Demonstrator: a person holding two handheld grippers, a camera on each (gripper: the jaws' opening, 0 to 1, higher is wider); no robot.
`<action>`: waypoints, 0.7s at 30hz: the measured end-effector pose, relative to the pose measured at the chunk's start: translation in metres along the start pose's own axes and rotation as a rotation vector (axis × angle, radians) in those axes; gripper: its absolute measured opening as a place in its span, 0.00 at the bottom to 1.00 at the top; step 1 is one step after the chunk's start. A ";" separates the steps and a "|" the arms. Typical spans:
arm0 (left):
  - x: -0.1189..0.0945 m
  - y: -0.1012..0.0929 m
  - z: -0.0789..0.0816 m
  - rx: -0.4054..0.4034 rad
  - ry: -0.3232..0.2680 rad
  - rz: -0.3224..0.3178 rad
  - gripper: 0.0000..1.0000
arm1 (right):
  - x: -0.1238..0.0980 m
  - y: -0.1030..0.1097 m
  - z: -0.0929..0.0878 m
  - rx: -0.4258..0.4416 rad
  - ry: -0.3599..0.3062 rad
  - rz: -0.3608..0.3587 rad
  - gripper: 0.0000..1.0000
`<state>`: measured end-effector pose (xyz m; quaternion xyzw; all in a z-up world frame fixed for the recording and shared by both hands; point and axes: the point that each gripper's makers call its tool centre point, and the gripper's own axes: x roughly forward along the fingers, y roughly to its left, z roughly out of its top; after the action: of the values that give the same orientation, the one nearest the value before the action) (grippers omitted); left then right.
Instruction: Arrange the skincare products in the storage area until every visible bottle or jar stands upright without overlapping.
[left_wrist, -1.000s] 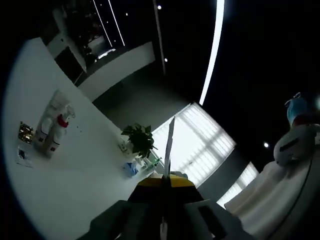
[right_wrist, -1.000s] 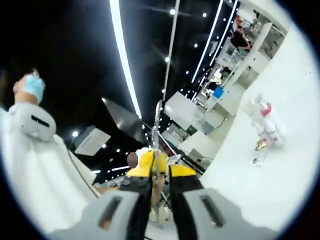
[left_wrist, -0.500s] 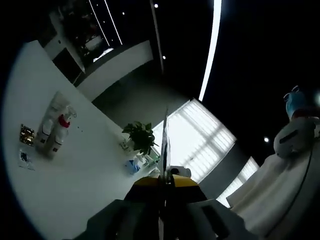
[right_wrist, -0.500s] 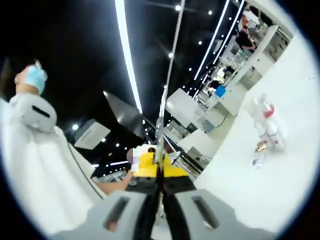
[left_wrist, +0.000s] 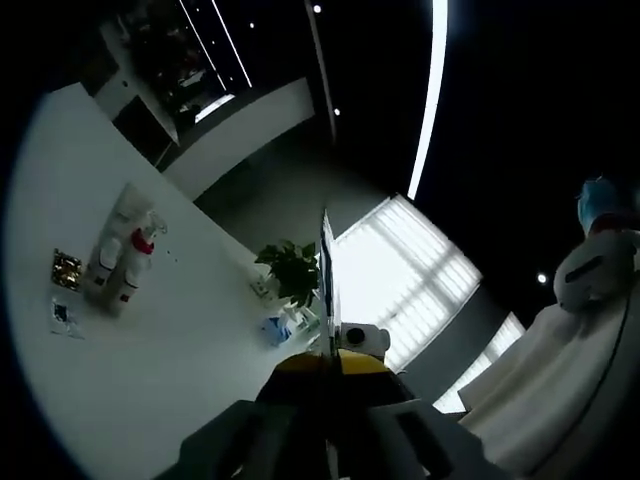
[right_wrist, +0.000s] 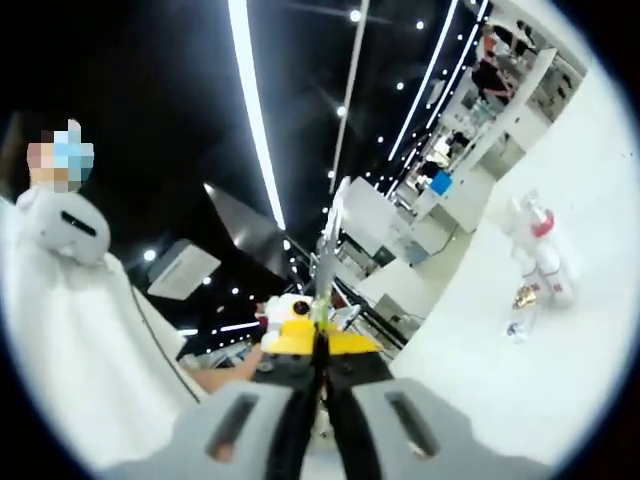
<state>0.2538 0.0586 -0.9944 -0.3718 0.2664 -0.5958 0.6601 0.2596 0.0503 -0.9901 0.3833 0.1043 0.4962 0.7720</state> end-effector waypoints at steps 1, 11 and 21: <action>-0.001 0.001 0.000 -0.002 0.000 0.002 0.01 | 0.000 -0.001 0.000 -0.004 0.002 -0.002 0.03; -0.006 0.012 0.011 -0.026 -0.018 0.030 0.01 | -0.002 -0.012 0.009 -0.002 -0.016 -0.025 0.16; -0.010 0.025 0.029 -0.018 -0.009 0.060 0.01 | -0.005 -0.028 0.009 -0.017 0.014 -0.075 0.25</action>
<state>0.2902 0.0739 -0.9982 -0.3721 0.2797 -0.5718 0.6755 0.2812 0.0362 -1.0045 0.3690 0.1198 0.4705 0.7926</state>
